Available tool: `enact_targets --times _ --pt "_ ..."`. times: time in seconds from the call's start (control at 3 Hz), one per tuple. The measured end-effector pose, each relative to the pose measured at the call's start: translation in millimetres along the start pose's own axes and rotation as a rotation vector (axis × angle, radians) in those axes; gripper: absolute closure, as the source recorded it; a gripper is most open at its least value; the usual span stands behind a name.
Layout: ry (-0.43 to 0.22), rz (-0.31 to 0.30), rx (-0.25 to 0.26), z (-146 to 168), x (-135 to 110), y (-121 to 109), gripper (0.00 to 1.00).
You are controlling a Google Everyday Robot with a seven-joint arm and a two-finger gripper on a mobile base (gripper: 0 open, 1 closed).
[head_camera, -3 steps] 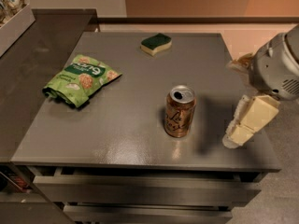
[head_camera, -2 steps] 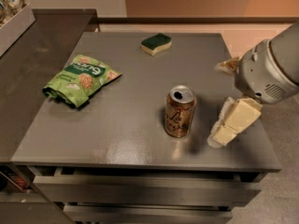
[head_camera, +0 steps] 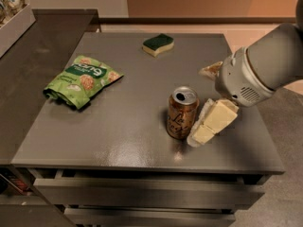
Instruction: Move orange can near sponge
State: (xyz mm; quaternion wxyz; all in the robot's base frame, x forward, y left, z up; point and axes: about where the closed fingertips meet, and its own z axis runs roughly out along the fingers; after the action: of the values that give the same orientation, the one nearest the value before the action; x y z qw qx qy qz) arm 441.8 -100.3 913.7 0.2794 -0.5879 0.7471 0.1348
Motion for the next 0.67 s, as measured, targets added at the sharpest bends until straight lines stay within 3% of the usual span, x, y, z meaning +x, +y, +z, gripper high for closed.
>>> enact_targets --times 0.67 --pt "-0.051 0.036 -0.034 20.3 -7.5 1.2 0.00"
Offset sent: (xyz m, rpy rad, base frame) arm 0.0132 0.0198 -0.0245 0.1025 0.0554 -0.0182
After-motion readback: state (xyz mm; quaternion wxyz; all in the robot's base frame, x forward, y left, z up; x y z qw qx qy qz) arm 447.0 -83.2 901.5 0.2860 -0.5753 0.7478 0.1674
